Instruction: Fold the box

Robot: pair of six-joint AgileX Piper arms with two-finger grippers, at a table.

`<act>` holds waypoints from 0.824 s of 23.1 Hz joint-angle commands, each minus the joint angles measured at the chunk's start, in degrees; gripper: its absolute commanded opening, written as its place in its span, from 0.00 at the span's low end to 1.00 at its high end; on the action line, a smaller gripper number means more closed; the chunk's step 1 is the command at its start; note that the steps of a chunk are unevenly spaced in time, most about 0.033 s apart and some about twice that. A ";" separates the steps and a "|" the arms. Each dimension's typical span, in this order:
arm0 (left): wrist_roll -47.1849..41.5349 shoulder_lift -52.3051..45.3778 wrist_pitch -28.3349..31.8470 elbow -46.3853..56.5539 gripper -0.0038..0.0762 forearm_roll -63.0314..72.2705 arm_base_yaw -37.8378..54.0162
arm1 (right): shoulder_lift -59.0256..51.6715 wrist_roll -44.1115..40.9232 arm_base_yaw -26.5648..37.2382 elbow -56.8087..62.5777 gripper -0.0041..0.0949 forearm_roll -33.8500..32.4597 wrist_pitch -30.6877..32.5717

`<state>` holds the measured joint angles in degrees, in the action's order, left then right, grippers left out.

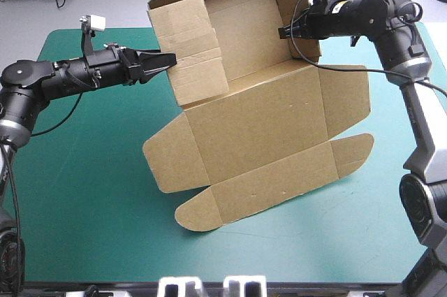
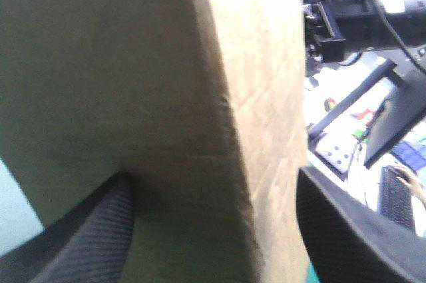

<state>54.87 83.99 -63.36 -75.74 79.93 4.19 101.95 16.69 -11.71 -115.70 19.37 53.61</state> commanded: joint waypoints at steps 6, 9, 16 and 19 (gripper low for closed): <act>-15.70 -2.04 26.23 -1.58 0.67 -17.14 -9.61 | -0.61 -7.53 -5.00 -1.48 0.02 -5.49 -6.77; -22.10 -2.04 34.38 -1.58 0.66 -24.28 -13.79 | -0.01 -8.10 -5.69 -1.48 0.02 -5.93 -6.76; -40.18 -0.17 37.99 -1.58 0.63 -40.78 -17.30 | 1.07 -10.26 -7.70 -1.48 0.02 -6.89 -6.42; -41.23 1.36 37.09 -1.58 0.54 -42.53 -17.77 | 1.76 -10.62 -9.61 -1.48 0.02 -6.89 -6.42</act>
<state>15.15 86.37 -27.84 -75.74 36.38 -12.23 106.39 6.69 -19.26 -115.41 7.69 50.83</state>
